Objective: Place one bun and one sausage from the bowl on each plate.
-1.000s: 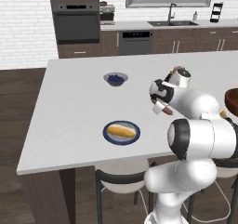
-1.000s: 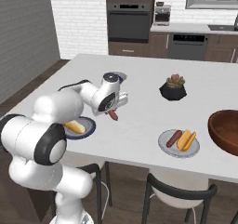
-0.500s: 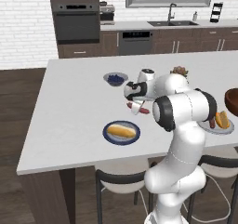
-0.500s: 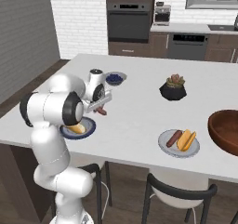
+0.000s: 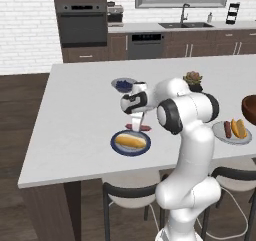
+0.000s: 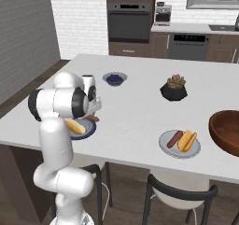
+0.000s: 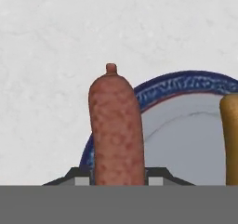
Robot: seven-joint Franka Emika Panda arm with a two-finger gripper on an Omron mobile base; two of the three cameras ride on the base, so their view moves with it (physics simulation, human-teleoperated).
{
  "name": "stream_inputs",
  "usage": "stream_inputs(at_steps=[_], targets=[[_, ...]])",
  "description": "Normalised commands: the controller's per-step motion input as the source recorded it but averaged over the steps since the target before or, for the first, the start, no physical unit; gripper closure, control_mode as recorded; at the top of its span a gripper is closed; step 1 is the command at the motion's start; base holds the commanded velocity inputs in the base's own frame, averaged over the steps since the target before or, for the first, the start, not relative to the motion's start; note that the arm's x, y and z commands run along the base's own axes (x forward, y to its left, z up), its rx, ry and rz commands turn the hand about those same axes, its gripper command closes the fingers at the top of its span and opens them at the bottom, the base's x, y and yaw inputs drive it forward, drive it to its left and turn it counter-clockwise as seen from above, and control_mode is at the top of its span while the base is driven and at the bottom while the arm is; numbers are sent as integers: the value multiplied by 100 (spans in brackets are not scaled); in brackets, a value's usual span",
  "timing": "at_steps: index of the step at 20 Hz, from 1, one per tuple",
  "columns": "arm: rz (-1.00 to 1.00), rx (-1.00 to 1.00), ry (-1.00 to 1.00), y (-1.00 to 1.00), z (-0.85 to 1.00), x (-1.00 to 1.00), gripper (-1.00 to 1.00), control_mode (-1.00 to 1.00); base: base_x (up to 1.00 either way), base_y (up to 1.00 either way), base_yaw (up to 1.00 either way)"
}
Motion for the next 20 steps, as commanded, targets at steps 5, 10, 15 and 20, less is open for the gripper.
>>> stream_inputs(at_steps=[5,10,15,20], targets=[[0,0,20,39,-5,-15,100,-100,0,0,0],[0,0,10,23,0,-4,-100,-100,0,0,0],[0,0,6,6,0,0,-100,-100,0,0,0],[0,0,0,-1,4,-7,-100,-100,0,0,0]])
